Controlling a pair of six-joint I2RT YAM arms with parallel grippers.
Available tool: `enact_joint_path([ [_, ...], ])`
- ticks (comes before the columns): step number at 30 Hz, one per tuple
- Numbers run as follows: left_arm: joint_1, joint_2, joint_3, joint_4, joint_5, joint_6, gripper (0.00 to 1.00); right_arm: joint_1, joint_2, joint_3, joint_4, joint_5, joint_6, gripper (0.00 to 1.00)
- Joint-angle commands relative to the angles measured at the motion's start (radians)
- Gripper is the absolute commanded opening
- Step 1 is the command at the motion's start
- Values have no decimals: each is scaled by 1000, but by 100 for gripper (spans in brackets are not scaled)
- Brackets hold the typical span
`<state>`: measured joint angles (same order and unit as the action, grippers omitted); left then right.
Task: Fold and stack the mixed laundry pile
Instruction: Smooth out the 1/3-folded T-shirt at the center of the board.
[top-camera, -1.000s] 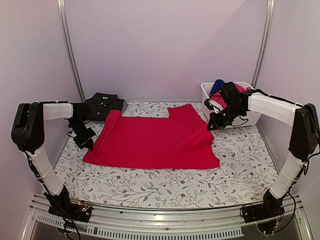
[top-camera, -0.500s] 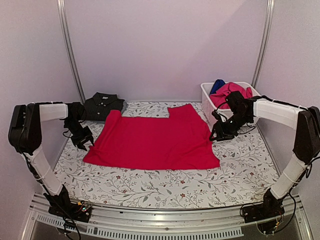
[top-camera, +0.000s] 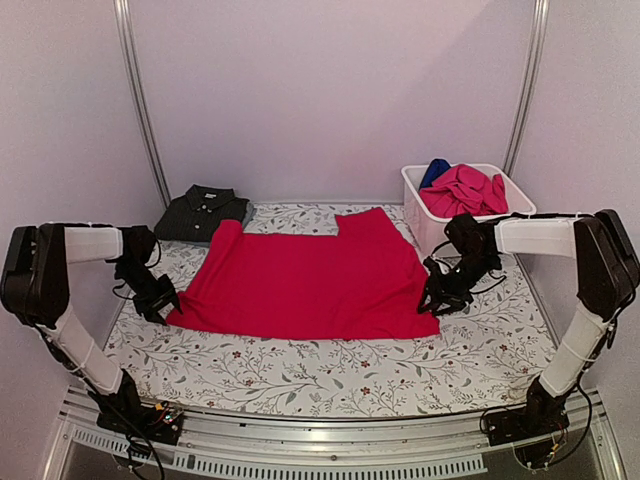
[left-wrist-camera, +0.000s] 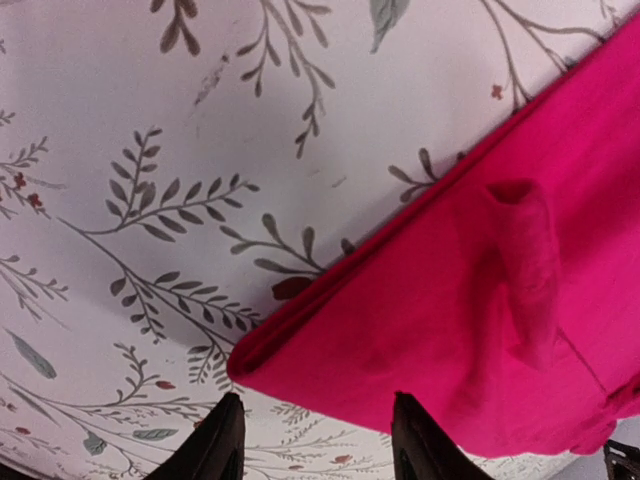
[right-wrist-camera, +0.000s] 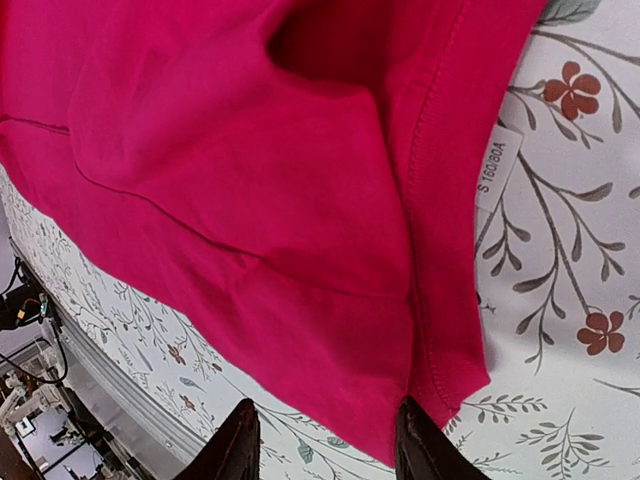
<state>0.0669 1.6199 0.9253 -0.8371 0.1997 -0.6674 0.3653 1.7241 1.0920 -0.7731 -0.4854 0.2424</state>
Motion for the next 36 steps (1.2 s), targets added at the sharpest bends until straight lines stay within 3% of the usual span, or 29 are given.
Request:
enact_joint_path([
  [1,27,-37,-14,44,26,17,50,1,44,7,35,7,9,44],
  [8,37,-32,-6,34,19,21,50,0,61,8,19,22,5,30],
  [13,45,-35,-13,39,24,25,50,-1,32,-23,12,69,11,45],
  [20,45,-16,-5,52,47,22,50,-1,61,-1,23,48,25,48],
  [21,45,-16,-1,52,49,22,50,-1,63,1,22,41,23,46],
  [25,46,-15,6,50,47,20,50,-1,58,-2,5,30,6,18],
  [28,47,-14,3,46,42,18,50,-2,37,-22,-19,34,2,5],
  [30,48,-15,2,38,37,18,49,-1,16,-45,-30,37,2,0],
  [36,50,-38,-11,22,34,14,48,0,-58,-151,-46,53,12,0],
])
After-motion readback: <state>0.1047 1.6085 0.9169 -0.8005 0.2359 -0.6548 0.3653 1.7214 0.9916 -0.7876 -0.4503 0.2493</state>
